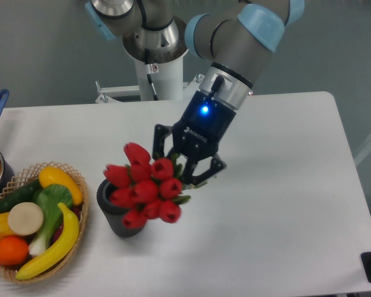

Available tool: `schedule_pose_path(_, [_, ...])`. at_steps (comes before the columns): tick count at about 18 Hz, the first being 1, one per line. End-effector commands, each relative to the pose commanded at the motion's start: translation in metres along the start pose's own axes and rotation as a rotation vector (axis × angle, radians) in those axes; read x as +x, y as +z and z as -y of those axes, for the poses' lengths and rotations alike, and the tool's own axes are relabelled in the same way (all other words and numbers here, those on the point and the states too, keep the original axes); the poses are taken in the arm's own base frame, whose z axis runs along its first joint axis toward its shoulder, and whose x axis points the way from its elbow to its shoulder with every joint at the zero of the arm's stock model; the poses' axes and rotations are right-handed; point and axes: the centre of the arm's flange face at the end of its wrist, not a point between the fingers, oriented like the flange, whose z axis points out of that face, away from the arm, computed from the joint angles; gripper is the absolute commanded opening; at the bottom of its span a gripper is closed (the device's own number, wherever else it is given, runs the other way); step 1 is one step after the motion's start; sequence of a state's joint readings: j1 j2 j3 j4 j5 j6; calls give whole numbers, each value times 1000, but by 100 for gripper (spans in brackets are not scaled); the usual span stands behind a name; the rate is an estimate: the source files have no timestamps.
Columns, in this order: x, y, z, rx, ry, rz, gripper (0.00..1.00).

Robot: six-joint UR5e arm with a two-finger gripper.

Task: Insert the flowers into the vase
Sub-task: 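Carry the tulips over the black vase, tilting stems down toward its opening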

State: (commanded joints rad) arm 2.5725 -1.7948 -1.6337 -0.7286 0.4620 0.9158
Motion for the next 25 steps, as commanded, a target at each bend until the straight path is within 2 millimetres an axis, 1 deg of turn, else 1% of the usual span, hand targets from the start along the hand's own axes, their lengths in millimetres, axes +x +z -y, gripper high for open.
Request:
schedule_pose_path(3, [8,1,8,92,20,-74,37])
schedule_pose_path(4, [15,6,9,119,32,-105,37])
schedule_pose_path(7, [34,23,-1,165,87,-173,37])
schedule_pose_path(9, [47,28,-5,214,98,-218,37])
schedule_pose_path(10, [53,29,-3,230,98,-233,37])
schedule_pose_path(13, [65,40,0,239,99,-268,37])
schedule_pose_path(15, [70,42,5,266,101,-291,37])
schedule_pose_path(19, [76,48,3,291,85,-325,37])
schedule_pose_path(22, [77,49,4,320,72,-347,37])
schedule_pose_path(25, [75,52,-2,318,61,-350,37])
